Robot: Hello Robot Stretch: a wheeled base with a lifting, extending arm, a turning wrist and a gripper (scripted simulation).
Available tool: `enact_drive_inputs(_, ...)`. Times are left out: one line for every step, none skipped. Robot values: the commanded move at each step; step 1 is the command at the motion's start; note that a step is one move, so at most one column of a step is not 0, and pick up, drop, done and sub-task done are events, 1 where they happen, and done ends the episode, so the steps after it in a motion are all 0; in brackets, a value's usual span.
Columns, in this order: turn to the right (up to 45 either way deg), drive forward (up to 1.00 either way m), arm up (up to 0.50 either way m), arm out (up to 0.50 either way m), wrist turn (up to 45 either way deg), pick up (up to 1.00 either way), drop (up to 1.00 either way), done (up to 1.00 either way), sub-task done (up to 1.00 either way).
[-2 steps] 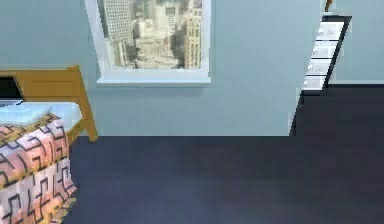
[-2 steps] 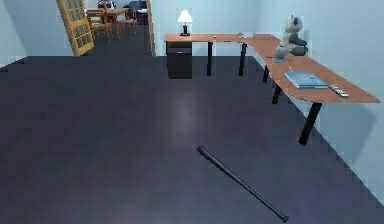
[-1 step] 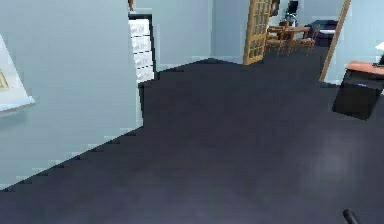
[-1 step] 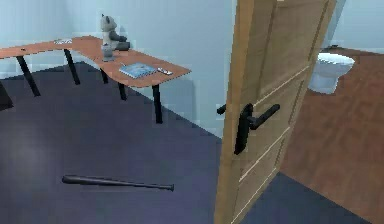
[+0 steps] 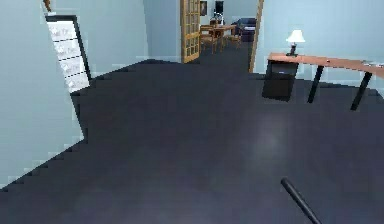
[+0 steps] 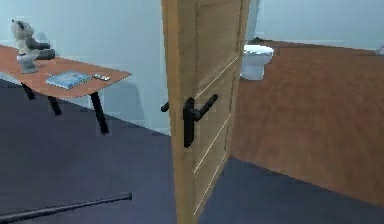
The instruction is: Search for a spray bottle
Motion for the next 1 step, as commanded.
enact_drive_inputs(3.0,0.00,0.00,0.00,0.0,0.00,0.00,0.00,0.00)
